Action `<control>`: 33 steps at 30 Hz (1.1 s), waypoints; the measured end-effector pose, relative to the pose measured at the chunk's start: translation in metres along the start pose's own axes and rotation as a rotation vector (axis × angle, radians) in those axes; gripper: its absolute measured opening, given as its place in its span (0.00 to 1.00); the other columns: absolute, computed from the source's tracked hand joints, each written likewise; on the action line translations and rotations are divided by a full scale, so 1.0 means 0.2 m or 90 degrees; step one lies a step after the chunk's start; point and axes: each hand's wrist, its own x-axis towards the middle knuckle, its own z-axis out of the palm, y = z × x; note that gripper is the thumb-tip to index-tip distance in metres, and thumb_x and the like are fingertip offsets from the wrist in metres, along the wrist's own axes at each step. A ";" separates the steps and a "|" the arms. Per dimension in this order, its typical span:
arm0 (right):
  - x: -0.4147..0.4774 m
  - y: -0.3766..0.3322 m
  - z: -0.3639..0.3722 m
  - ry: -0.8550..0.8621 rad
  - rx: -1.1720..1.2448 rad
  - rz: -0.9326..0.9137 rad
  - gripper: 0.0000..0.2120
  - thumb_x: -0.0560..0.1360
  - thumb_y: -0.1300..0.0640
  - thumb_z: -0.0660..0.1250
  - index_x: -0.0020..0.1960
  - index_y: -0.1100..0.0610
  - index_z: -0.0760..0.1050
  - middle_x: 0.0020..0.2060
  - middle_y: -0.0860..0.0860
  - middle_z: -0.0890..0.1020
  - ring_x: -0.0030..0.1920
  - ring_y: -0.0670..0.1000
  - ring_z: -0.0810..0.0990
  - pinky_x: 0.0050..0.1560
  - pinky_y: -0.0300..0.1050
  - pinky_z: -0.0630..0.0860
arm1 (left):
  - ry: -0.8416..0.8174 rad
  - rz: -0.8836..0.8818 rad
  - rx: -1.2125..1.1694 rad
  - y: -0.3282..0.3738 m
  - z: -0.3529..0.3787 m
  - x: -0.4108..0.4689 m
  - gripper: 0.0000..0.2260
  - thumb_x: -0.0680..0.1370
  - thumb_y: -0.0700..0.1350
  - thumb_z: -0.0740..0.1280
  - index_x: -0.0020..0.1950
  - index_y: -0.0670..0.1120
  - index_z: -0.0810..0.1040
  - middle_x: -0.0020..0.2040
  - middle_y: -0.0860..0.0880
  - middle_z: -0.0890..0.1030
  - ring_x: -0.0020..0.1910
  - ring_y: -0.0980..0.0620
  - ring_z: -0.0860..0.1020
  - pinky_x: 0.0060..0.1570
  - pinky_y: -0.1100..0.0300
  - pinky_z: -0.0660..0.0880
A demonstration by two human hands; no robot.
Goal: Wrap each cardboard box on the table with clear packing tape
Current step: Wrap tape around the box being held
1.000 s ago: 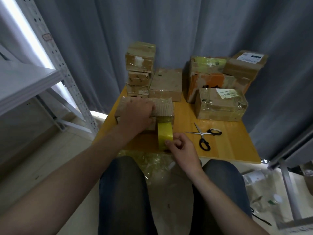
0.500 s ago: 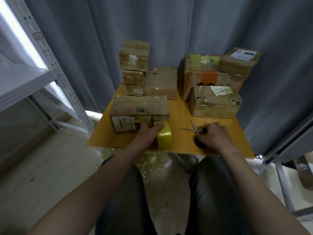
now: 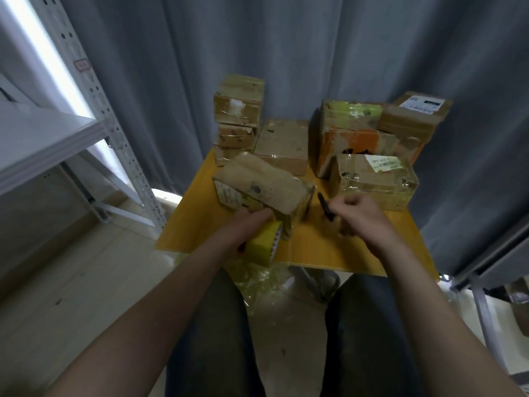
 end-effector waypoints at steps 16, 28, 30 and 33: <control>0.31 -0.17 0.52 0.103 -0.134 -0.266 0.11 0.73 0.54 0.78 0.50 0.52 0.78 0.37 0.42 0.79 0.36 0.34 0.77 0.35 0.31 0.71 | -0.106 0.019 0.168 0.03 -0.10 0.02 0.28 0.76 0.62 0.71 0.73 0.52 0.73 0.69 0.48 0.75 0.66 0.42 0.74 0.67 0.42 0.72; 0.24 -0.30 0.46 -0.043 -0.057 -0.172 0.16 0.75 0.47 0.77 0.56 0.53 0.78 0.42 0.46 0.83 0.41 0.45 0.82 0.43 0.46 0.82 | -0.157 0.018 -0.057 -0.06 -0.09 -0.06 0.14 0.85 0.48 0.64 0.58 0.38 0.80 0.41 0.41 0.86 0.35 0.47 0.84 0.35 0.53 0.82; 0.12 -0.31 0.36 -0.183 -0.017 -0.177 0.11 0.78 0.50 0.74 0.56 0.55 0.80 0.40 0.46 0.83 0.37 0.46 0.81 0.37 0.40 0.77 | -0.133 0.053 -0.050 -0.07 -0.08 -0.07 0.12 0.85 0.46 0.63 0.59 0.38 0.80 0.42 0.43 0.87 0.38 0.48 0.84 0.38 0.56 0.83; -0.01 -0.19 0.17 -0.399 0.000 -0.093 0.18 0.74 0.46 0.76 0.54 0.59 0.81 0.34 0.52 0.80 0.31 0.49 0.77 0.39 0.46 0.81 | -0.139 0.091 -0.037 -0.07 -0.09 -0.05 0.12 0.84 0.44 0.64 0.60 0.39 0.82 0.45 0.43 0.87 0.42 0.46 0.85 0.43 0.57 0.83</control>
